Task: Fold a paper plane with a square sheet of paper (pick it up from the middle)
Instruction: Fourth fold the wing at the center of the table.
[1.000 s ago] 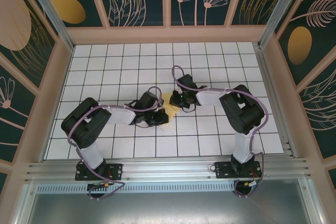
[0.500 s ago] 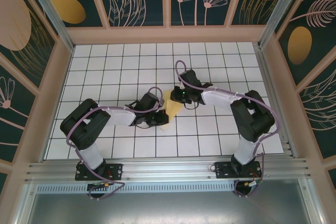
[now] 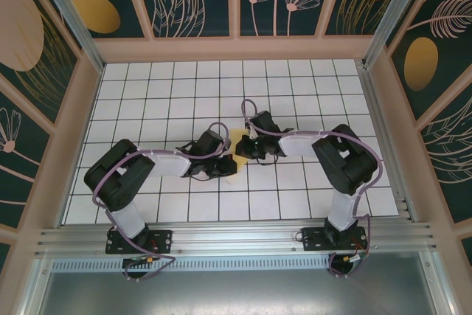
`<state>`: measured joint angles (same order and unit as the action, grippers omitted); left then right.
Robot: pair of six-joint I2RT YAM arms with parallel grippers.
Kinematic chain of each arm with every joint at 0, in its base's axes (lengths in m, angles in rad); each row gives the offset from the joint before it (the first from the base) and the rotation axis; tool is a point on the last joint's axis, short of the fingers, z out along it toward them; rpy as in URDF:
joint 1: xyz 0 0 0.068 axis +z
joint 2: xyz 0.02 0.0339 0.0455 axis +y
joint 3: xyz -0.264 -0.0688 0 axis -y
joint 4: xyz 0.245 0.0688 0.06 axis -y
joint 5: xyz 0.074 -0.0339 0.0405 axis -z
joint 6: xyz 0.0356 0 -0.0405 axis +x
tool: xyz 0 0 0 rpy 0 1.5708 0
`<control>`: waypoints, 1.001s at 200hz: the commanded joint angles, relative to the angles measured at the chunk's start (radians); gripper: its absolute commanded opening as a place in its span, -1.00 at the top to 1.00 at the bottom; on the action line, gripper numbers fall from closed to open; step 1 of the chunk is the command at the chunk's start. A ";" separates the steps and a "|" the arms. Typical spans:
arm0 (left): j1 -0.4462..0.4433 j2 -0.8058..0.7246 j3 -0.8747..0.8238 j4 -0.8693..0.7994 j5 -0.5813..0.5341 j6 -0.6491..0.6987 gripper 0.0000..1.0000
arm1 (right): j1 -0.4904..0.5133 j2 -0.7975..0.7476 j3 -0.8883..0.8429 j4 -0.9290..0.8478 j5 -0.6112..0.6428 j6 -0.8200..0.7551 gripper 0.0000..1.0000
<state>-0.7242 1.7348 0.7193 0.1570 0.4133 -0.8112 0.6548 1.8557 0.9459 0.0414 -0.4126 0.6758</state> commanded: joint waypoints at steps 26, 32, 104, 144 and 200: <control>-0.001 0.041 -0.086 -0.245 -0.091 0.024 0.89 | -0.010 0.061 0.033 -0.052 0.055 0.005 0.81; -0.001 0.042 -0.088 -0.244 -0.093 0.024 0.89 | -0.010 0.049 0.034 -0.048 0.052 0.002 0.81; -0.001 0.060 -0.093 -0.237 -0.093 0.027 0.91 | -0.129 0.048 0.038 0.082 -0.078 -0.018 0.78; -0.001 0.072 -0.096 -0.235 -0.091 0.027 0.92 | -0.161 0.106 0.092 -0.009 -0.027 -0.030 0.78; -0.001 0.072 -0.096 -0.237 -0.093 0.025 0.92 | -0.165 0.067 0.157 -0.096 0.076 -0.036 0.78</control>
<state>-0.7250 1.7287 0.6994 0.1810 0.4076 -0.8112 0.5018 1.9511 1.0767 -0.0147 -0.4450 0.6594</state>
